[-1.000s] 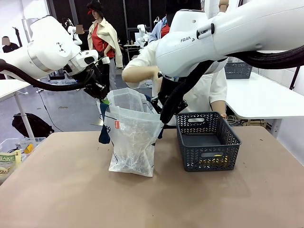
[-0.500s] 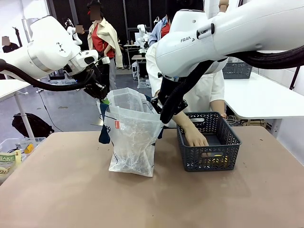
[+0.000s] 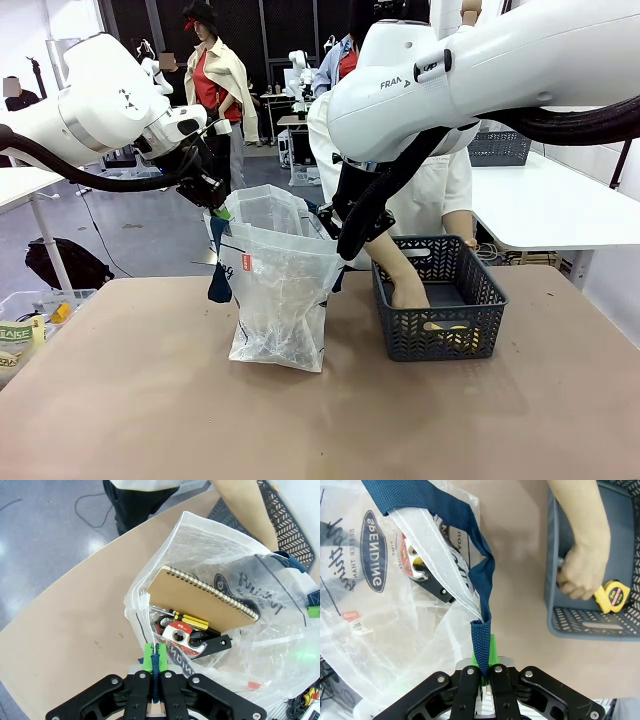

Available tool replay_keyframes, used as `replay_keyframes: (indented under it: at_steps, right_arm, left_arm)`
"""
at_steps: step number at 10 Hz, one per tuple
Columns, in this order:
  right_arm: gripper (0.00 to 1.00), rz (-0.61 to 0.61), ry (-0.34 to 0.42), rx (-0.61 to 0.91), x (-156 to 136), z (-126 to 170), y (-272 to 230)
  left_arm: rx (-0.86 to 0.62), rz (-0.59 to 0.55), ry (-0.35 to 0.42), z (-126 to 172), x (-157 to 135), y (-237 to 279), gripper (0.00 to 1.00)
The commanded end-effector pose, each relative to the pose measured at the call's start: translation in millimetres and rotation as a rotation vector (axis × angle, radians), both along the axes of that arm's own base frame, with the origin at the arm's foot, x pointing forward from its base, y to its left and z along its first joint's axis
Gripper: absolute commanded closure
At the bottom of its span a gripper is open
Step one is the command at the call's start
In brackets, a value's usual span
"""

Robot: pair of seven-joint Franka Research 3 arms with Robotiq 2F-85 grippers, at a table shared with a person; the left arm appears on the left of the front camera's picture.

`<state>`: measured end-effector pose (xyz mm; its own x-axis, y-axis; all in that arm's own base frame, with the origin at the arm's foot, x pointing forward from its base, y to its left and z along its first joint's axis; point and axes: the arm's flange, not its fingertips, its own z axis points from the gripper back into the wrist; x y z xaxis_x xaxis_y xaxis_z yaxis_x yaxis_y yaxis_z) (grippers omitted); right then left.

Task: Transfer purchased items from the store into the shopping bag.
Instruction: Move the Reusable shopping bag to the right side of the table.

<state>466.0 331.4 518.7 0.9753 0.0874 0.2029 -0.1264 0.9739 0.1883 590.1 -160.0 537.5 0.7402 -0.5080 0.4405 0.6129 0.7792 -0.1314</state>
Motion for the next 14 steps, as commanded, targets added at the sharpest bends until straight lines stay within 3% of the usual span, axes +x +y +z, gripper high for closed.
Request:
replay_keyframes:
  at_steps: [1, 14]
  right_arm:
    - [1.00, 0.000, 0.001, -0.001, -0.3, -0.4, -0.3]
    - [1.00, 0.000, 0.001, -0.001, -0.3, -0.4, -0.3]
  left_arm:
    - [0.005, 0.001, -0.001, -0.2, 0.4, 0.8, 1.00]
    - [0.005, 0.001, -0.001, -0.2, 0.4, 0.8, 1.00]
